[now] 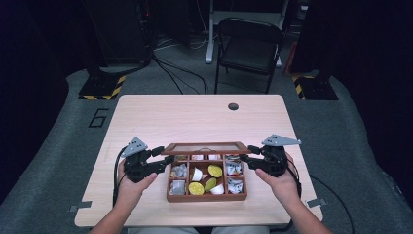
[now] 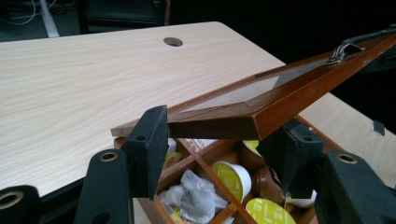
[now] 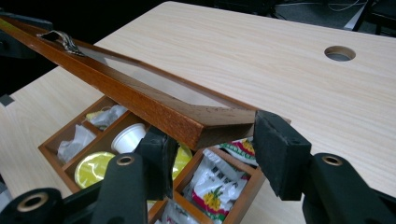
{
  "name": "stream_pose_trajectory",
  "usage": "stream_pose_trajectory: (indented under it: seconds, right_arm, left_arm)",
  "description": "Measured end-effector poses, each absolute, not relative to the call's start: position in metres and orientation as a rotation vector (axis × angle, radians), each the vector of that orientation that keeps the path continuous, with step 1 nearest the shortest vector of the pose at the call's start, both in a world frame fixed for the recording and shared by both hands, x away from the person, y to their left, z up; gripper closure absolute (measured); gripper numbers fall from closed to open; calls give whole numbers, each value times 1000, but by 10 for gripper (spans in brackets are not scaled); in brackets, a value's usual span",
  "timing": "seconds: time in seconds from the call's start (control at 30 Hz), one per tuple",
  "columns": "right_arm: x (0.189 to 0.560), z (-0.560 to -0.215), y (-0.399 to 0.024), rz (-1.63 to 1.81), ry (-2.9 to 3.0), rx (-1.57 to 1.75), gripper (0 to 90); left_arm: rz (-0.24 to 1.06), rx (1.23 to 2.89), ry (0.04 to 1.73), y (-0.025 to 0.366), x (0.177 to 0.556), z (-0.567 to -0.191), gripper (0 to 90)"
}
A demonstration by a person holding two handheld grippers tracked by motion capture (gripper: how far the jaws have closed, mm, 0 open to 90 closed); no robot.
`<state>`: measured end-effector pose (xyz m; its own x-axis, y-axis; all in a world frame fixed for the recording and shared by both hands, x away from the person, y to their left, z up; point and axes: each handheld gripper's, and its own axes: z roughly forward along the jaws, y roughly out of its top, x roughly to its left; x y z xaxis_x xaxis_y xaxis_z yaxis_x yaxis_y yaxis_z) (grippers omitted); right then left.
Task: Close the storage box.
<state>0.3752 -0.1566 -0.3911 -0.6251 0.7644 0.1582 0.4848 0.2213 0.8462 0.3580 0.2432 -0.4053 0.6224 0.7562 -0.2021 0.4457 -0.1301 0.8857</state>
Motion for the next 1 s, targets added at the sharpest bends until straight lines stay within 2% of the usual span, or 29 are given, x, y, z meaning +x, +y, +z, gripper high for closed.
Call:
stream_pose_trajectory:
  seconds: [1.0]
  right_arm:
    - [334,-444,-160,1326,2287,1132,508]
  left_arm:
    - [344,1853,970,241,309,-448,433]
